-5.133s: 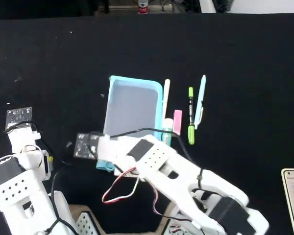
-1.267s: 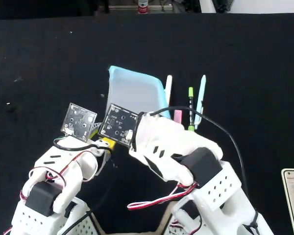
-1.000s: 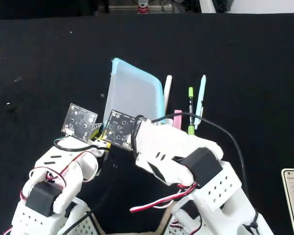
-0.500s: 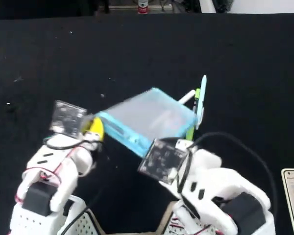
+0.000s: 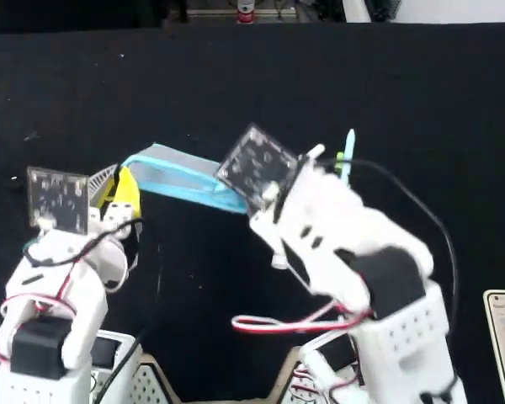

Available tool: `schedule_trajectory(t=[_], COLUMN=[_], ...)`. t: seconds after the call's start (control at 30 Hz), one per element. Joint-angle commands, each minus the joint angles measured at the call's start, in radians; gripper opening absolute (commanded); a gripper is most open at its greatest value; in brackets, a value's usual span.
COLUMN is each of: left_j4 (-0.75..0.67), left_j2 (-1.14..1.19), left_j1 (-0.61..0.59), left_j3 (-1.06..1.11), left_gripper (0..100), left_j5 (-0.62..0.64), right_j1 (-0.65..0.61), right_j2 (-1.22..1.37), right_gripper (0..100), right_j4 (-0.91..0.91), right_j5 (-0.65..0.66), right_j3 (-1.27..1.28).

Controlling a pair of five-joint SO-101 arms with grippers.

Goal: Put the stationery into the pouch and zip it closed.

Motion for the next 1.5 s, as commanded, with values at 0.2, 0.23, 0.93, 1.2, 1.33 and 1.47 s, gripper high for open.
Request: schedule_trajectory(t=[0.2, 0.23, 0.93, 1.2, 1.33, 1.47], left_j4=[0.385, 0.42, 0.712, 0.712, 0.712, 0.712], left_j2=[0.62, 0.684, 1.091, 0.951, 0.885, 0.832], left_j1=[-0.012, -0.018, -0.114, -0.097, -0.087, -0.07], left_j3=[-0.702, -0.762, -1.276, -1.164, -1.026, -0.946], left_gripper=[16, 19, 15, 15, 15, 15], left_j5=[-0.006, -0.006, -0.006, -0.069, -0.121, -0.144], right_j1=[0.017, 0.017, 0.017, 0.017, 0.017, 0.017], right_j2=[0.312, 0.321, 0.337, 0.337, 0.337, 0.337], right_gripper=[1.1, 1.1, 1.1, 1.1, 1.1, 1.1], right_j4=[0.155, 0.158, 0.15, 0.129, 0.129, 0.129], right_j5=[-0.009, -0.009, -0.008, -0.008, -0.008, -0.008], right_j3=[-0.394, -0.403, -0.404, -0.397, -0.397, -0.397])
